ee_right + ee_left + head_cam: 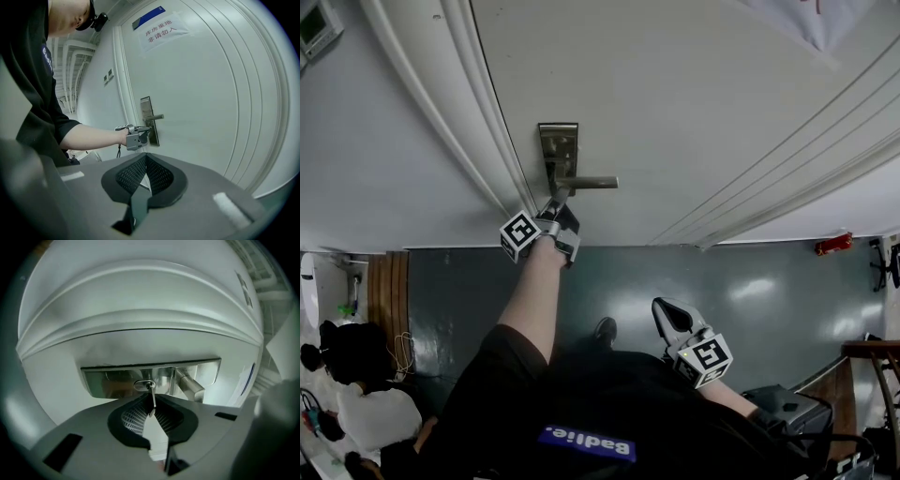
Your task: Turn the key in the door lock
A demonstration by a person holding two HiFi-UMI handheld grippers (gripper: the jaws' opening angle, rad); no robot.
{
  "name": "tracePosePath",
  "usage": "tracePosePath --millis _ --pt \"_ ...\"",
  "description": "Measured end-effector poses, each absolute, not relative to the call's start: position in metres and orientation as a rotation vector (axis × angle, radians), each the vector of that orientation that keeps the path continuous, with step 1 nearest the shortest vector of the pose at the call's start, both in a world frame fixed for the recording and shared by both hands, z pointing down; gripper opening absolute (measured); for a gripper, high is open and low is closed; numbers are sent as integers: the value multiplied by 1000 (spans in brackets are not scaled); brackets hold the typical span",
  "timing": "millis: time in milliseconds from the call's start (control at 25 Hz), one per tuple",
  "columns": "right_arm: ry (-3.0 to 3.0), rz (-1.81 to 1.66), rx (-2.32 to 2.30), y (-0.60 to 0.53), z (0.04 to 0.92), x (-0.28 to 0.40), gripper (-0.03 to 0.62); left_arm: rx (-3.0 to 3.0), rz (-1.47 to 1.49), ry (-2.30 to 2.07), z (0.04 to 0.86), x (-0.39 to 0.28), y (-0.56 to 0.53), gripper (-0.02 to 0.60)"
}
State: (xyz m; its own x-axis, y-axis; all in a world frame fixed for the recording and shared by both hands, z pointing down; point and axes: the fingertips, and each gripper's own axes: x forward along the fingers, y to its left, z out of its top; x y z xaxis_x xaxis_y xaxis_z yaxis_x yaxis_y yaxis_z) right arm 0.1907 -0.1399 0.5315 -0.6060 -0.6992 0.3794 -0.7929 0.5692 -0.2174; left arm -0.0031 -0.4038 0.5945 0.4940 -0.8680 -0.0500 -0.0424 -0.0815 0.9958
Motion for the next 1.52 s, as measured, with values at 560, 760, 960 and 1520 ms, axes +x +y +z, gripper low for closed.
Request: tracePosePath --millis 560,760,960,1520 --pt "-2511 557 1295 -137 527 171 0 1368 -945 -504 590 1 -404 35" --pt "-2498 533 1285 -135 528 161 2 1446 -924 -504 587 1 -403 46" --pt "-2536 533 1252 -135 527 153 12 1599 -794 -612 589 -4 -392 166" --pt "-2719 567 989 -123 541 113 14 2525 -10 -1233 510 -27 -235 196"
